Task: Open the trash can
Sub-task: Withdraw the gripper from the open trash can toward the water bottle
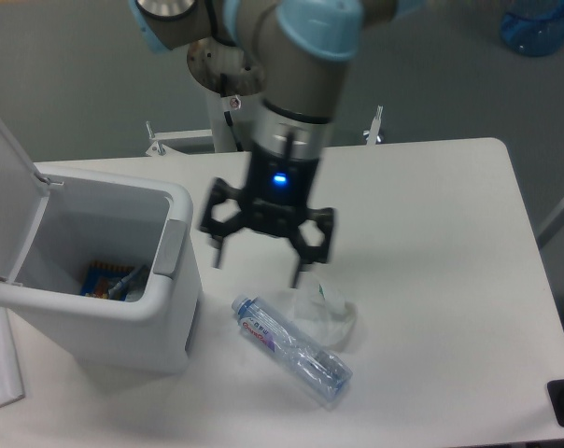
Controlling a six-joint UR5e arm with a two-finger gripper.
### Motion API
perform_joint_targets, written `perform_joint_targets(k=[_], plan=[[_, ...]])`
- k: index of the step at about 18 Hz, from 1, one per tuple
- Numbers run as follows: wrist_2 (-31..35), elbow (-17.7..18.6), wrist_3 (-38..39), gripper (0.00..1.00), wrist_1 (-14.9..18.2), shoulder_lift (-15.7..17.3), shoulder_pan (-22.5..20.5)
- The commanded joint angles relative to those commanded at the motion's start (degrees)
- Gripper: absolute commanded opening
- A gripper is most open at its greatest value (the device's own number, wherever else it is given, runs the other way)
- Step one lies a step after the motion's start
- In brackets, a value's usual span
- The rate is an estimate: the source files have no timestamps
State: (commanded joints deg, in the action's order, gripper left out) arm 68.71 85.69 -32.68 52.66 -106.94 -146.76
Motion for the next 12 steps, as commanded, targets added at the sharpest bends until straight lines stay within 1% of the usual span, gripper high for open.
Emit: perform_joint_targets(k=[1,2,4,5,7,9,12], plan=[[2.72,-0.44,-1.58,1.00,-0.62,-2.02,-1.41],[5.44,-1.75,-2.81,1.00,-0.54,-4.04,-1.94],[9.58,-4.21,-6.14,1.00,-0.45,-7.73,-1.95],[12.30,-5.26,-9.56,1.00,-0.36,-9.75,-1.86],[19.06,-6.76,-16.42,1.00,-0.02,-12.40,-1.51],[21.20,-7.12,-21.87,1.00,0.69,-12.94,-1.42],[23.21,-6.94,-28.56,1.00,3.84,-12.50,-1.42]])
